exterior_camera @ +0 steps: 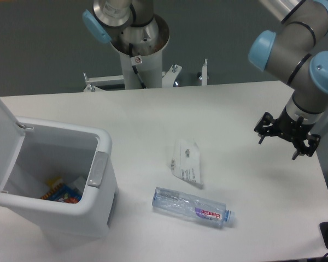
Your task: Open the trash can
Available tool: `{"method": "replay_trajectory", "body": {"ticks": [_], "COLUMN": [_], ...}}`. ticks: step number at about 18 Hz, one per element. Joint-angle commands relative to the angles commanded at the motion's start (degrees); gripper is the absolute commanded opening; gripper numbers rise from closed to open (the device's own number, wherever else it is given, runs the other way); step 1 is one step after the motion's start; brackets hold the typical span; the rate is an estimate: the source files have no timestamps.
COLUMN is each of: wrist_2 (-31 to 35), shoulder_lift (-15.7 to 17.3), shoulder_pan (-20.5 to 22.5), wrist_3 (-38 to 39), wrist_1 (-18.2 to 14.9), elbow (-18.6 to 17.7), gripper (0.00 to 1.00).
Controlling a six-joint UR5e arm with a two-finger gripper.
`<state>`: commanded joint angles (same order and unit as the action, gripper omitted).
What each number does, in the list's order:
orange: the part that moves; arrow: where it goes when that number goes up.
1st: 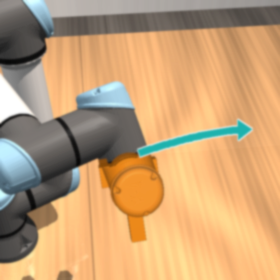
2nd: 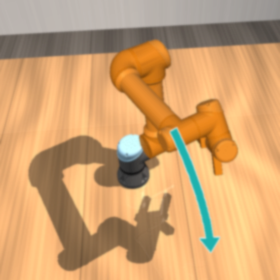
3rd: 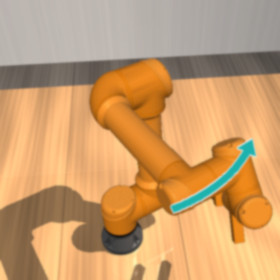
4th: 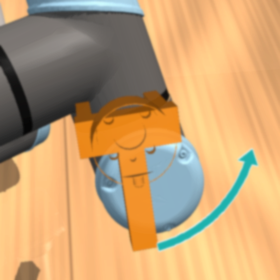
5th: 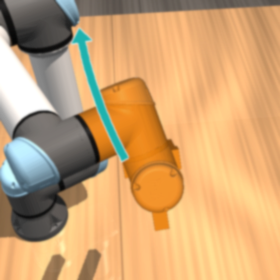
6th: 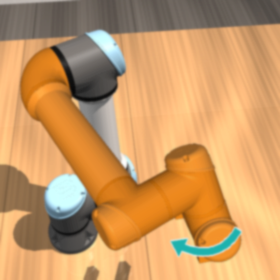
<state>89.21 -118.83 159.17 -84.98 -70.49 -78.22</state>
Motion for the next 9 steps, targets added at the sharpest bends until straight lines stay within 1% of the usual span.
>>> {"method": "replay_trajectory", "body": {"ticks": [3,9], "wrist_2": [0.09,0.09], "shoulder_lift": [0.09,0.09], "shoulder_pan": [0.00,-0.18], "wrist_3": [-0.72,-0.89], "wrist_1": [1.41,1.41], "elbow": [-0.44,-0.53], "gripper": [1.00,1.00]}}
